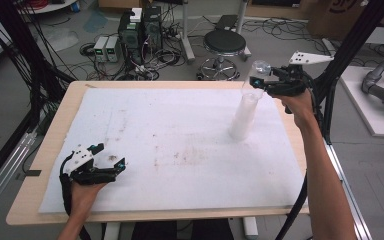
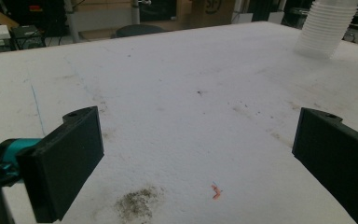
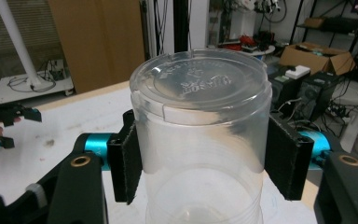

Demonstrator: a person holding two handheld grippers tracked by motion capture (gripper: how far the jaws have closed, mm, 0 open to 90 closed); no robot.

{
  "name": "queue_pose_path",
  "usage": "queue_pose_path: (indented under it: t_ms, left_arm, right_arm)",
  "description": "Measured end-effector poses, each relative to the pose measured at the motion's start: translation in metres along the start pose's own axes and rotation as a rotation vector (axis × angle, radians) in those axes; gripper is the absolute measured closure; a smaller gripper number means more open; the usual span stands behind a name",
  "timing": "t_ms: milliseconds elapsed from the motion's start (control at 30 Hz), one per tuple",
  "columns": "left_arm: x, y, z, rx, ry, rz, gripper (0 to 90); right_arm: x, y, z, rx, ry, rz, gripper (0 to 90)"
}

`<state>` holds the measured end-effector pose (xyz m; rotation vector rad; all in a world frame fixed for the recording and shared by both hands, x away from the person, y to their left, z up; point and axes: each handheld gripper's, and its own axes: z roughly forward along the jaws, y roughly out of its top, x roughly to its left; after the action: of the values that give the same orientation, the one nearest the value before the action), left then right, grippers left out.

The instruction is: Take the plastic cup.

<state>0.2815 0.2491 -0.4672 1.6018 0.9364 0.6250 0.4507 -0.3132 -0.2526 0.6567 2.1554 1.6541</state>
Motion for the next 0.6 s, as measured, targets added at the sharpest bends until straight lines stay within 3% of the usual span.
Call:
queue_pose_path:
  t_ms: [267, 600]
  left_arm:
    - [0.000, 0.000, 0.000, 0.001, -0.004, -0.002, 1.8]
    - [0.002, 0.000, 0.000, 0.000, -0.014, -0.014, 1.8]
  right_arm:
    - [0.016, 0.008, -0.002, 0.025, 0.022, -0.002, 36.9]
    - [0.060, -0.008, 0.009, -0.018, 0.136, 0.019, 36.9]
